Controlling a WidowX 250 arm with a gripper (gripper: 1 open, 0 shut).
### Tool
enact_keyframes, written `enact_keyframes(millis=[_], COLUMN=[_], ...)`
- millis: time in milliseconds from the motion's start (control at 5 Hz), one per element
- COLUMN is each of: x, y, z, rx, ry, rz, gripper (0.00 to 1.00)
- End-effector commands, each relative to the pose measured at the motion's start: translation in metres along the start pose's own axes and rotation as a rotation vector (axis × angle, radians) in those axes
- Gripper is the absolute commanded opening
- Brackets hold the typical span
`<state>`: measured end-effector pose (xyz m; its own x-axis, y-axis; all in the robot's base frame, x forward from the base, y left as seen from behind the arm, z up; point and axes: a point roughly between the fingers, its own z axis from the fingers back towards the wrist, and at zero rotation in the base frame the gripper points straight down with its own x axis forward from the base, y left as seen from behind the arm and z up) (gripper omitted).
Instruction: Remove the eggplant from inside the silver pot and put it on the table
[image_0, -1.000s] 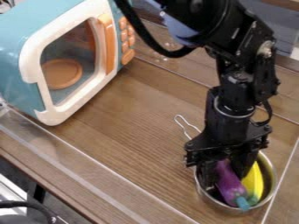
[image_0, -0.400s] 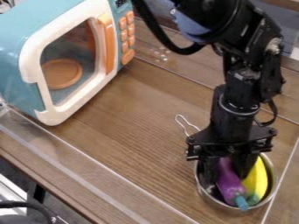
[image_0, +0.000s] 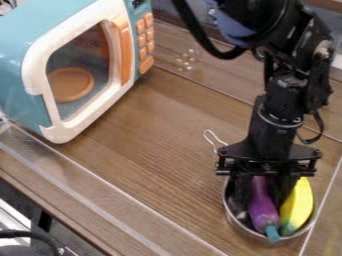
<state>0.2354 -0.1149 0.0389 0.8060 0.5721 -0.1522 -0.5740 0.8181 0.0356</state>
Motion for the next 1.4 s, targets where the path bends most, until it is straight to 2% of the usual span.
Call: enact_keyframes(millis=[0, 200, 400, 800, 1000, 1200], x=[0.004, 0.006, 0.012, 0.015, 0.014, 0.016], y=[-0.009, -0.014, -0.013, -0.009, -0.001, 0.011], z=[0.015, 0.026, 0.031, 0.053, 0.062, 0.078], rx=[-0.020, -0.018, -0.024, -0.012, -0.016, -0.038], ry=[0.005, 0.022, 0.027, 0.021, 0.016, 0.000], rz=[-0.024, -0.038, 0.020, -0.048, -0.045, -0.044], gripper=[0.00, 0.00, 1.00, 1.00, 1.00, 1.00])
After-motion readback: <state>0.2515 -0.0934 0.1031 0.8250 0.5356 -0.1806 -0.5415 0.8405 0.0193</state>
